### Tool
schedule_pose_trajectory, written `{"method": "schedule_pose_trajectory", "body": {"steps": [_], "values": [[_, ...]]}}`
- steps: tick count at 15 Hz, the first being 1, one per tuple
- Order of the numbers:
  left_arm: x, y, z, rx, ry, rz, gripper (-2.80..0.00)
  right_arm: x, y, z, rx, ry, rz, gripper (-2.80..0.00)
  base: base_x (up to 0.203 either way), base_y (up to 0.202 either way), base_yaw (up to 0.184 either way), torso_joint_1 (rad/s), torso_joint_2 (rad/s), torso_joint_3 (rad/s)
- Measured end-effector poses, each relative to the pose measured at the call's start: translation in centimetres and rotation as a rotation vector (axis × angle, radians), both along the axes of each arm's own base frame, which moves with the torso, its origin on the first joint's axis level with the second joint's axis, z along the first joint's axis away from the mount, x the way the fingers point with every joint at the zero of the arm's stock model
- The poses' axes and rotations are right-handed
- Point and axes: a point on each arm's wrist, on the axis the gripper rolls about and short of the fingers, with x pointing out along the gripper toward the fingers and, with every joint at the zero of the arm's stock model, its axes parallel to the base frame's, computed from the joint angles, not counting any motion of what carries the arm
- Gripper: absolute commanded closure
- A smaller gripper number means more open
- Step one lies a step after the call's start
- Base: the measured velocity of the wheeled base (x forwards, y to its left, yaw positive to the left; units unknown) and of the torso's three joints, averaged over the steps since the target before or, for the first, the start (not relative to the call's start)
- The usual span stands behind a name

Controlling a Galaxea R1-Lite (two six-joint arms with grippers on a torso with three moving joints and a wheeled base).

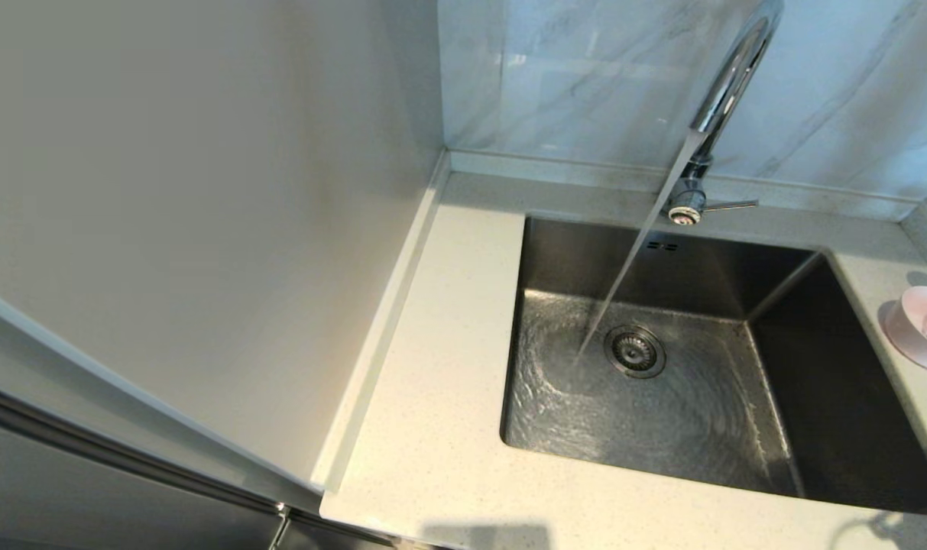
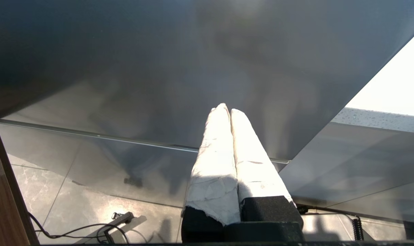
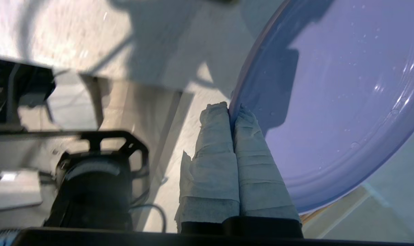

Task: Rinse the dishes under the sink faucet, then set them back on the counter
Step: Place the plate on the table

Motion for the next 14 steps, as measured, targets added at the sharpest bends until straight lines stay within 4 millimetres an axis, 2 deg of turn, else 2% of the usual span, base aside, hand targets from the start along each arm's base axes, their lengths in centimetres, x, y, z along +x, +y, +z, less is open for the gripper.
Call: {"method": "schedule_pose_trajectory", "body": {"steps": [3, 6, 14], "values": [[0.0, 0.0, 0.0, 0.000, 0.000, 0.000, 0.00, -0.5, 0.3, -2.1, 0.110, 0.059, 0.041, 0.00, 0.000, 0.000, 0.000, 0.000, 0.00, 0.000], [0.0, 0.0, 0.0, 0.000, 0.000, 0.000, 0.00, 0.1, 0.2, -3.5, 0.212, 0.101, 0.085, 0.00, 0.000, 0.000, 0.000, 0.000, 0.00, 0.000], [0.0, 0.0, 0.0, 0.000, 0.000, 0.000, 0.00, 2.7, -1.1, -4.5, 0.237, 0.113, 0.086, 0.00, 0.000, 0.000, 0.000, 0.000, 0.00, 0.000]]}}
